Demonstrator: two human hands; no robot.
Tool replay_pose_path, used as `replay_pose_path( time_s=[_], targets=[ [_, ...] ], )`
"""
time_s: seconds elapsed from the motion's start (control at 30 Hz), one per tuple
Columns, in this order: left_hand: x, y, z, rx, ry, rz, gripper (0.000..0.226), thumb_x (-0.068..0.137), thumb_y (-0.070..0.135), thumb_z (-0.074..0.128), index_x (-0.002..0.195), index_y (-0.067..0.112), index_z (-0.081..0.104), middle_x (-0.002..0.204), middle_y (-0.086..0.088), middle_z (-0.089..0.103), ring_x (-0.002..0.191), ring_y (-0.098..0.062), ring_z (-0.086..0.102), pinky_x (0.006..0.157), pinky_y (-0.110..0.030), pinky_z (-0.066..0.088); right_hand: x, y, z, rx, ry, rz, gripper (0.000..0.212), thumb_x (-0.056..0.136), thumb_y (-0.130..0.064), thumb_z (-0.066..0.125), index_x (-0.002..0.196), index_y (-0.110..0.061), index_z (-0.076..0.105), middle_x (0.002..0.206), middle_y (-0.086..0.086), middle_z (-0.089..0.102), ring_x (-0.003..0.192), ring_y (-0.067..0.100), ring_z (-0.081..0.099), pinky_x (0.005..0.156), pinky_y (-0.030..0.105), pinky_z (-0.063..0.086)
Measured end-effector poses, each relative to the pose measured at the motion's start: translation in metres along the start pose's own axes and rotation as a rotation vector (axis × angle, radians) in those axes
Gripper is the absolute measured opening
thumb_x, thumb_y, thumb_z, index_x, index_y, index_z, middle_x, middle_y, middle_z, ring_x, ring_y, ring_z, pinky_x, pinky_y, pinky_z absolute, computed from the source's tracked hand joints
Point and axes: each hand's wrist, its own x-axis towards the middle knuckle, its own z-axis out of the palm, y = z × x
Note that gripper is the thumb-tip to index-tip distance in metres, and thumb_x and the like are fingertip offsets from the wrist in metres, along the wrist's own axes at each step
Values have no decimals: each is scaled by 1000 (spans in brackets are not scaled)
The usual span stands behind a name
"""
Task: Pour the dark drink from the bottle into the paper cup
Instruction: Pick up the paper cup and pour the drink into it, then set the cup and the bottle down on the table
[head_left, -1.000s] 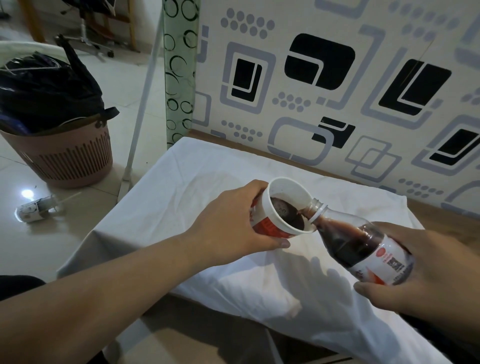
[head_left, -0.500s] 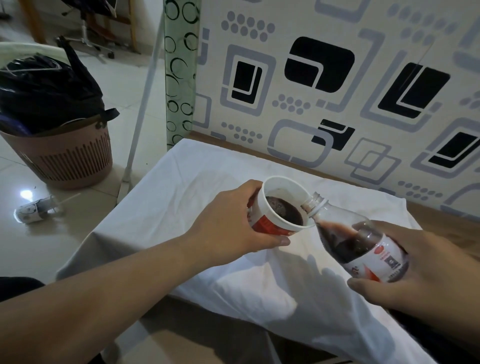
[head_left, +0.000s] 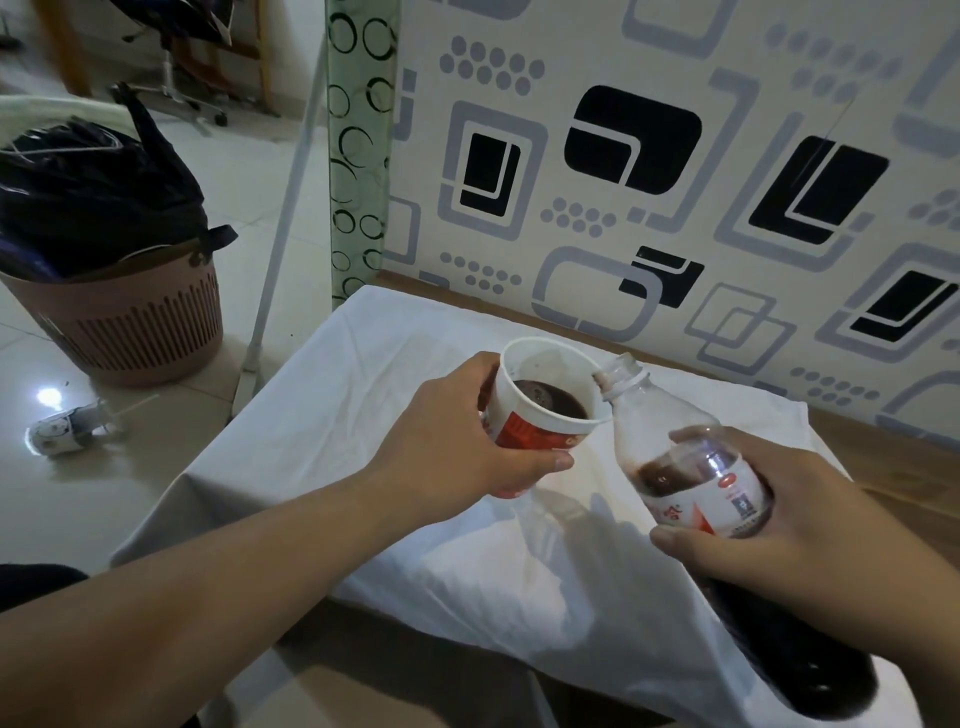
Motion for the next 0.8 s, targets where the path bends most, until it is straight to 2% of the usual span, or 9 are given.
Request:
replay_pose_path(
  time_s=[0.07, 0.13, 0.2, 0.3, 0.4, 0.5, 0.6, 0.73, 0.8],
  targets=[
    [3, -1, -1, -13, 20, -3, 79, 43, 81, 68, 113, 57, 42, 103, 36, 55, 93, 8, 56, 61, -7, 44, 5, 4, 3, 46, 15, 23, 64, 48, -73, 76, 106, -46, 66, 96, -42, 68, 83, -11, 67, 58, 13, 48],
    [5, -1, -1, -20, 35, -2, 79, 42, 80, 70, 112, 57, 42, 104, 41, 53, 94, 15, 51, 56, -4, 42, 10, 7, 6, 86, 22, 43, 60, 55, -67, 84, 105, -40, 68, 95, -42, 68, 81, -14, 66, 51, 6, 48],
    [7, -1, -1, -24, 44, -6, 77, 42, 80, 71, 109, 59, 42, 103, 42, 52, 94, 16, 50, 54, -3, 41, 14, 7, 9, 143, 46, 73, 56, 57, -63, 83, 105, -38, 69, 91, -33, 72, 81, -17, 65, 47, 0, 46],
    [8, -3, 0, -28, 48, -16, 74, 42, 80, 71, 106, 59, 42, 100, 40, 54, 92, 12, 54, 55, -5, 43, 19, 8, 15, 258, 118, 69, 68, 43, -73, 71, 105, -46, 64, 86, -37, 72, 82, -26, 61, 44, -2, 45],
    [11, -5, 1, -12, 52, -18, 78, 44, 77, 72, 113, 52, 44, 102, 32, 58, 91, 1, 59, 65, -13, 49, 26, 8, 22, 333, 189, 82, 61, 41, -73, 68, 97, -55, 57, 78, -46, 66, 79, -34, 56, 44, -7, 40],
    [13, -8, 0, -16, 59, -19, 80, 46, 75, 74, 116, 48, 45, 106, 29, 58, 94, -3, 59, 72, -18, 50, 34, 11, 29, 411, 246, 60, 57, 42, -73, 70, 94, -53, 60, 86, -42, 69, 86, -24, 63, 52, -6, 45],
    [15, -12, -1, -23, 64, -25, 78, 48, 71, 75, 116, 49, 44, 105, 31, 56, 94, -1, 58, 68, -13, 46, 41, 16, 37, 457, 296, 44, 70, 41, -75, 74, 104, -48, 60, 92, -40, 70, 89, -15, 68, 54, -1, 50],
    [20, -16, 0, -48, 81, -27, 88, 43, 77, 71, 121, 46, 45, 109, 29, 57, 95, -3, 58, 69, -16, 45, 51, 24, 47, 466, 366, 27, 82, 57, -52, 83, 131, -29, 57, 116, -16, 67, 103, -5, 63, 66, 5, 51],
    [22, -20, 1, -47, 93, -29, 89, 44, 77, 70, 122, 44, 44, 111, 27, 56, 96, -5, 58, 73, -19, 46, 54, 27, 50, 495, 398, 15, 76, 62, -42, 86, 130, -27, 56, 115, -18, 66, 101, -9, 64, 65, 0, 52]
  ],
)
